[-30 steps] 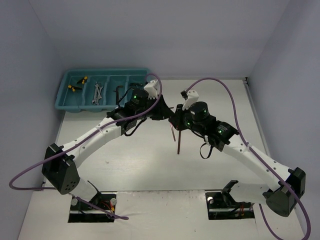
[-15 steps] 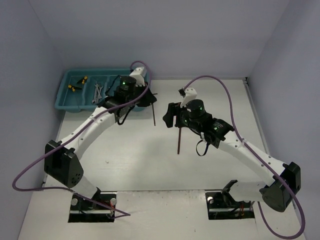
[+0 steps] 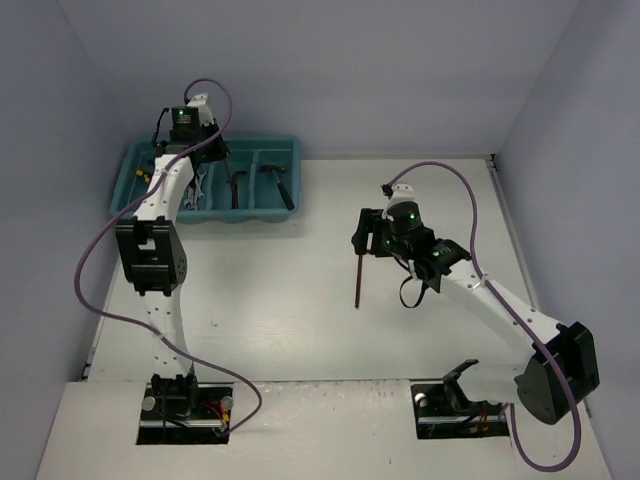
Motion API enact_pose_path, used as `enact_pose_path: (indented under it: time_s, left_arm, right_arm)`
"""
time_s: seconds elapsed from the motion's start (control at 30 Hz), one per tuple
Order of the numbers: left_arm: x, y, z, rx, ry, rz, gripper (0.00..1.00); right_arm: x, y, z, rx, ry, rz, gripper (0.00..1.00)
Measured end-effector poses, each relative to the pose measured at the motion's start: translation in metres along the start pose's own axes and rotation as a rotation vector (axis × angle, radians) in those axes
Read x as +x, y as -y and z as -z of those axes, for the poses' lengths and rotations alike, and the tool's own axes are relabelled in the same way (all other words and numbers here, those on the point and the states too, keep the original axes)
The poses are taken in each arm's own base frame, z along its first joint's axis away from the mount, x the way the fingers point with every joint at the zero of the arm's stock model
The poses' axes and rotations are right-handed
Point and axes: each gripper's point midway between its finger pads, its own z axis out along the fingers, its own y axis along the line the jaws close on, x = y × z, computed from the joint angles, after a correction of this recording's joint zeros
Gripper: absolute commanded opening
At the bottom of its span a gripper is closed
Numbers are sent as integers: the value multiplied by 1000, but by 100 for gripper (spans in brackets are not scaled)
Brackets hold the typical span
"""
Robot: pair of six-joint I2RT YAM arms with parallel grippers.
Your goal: Sort the tools into containers
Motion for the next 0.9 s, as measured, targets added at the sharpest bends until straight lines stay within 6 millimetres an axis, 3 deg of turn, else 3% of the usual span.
enact_pose_path:
  time_s: [0.1, 0.2, 0.33, 0.43, 0.63, 0.77, 0.9]
  left_arm:
    - [10, -20, -36, -12, -22, -1, 6]
    - [36, -33, -64, -16, -74, 9, 11]
    - [64, -46, -89, -14, -125, 36, 22]
    - [74, -51, -96, -12, -141, 58, 33]
    - [65, -47, -88, -1, -113, 67, 45]
    - [57, -42, -66, -11, -100, 86, 52]
    - [33, -31, -30, -24, -61, 93, 54]
  right_arm:
    - [9, 2, -9, 11, -34, -11, 63]
    - [25, 7, -23, 37, -92, -21, 62]
    - [46, 13, -38, 77, -171, -38, 59]
    - [58, 17, -48, 105, -222, -50, 54]
    - [85, 28, -67, 181, -321, -79, 45]
    - [107, 37, -74, 237, -390, -90, 42]
    - [125, 41, -76, 277, -442, -101, 41]
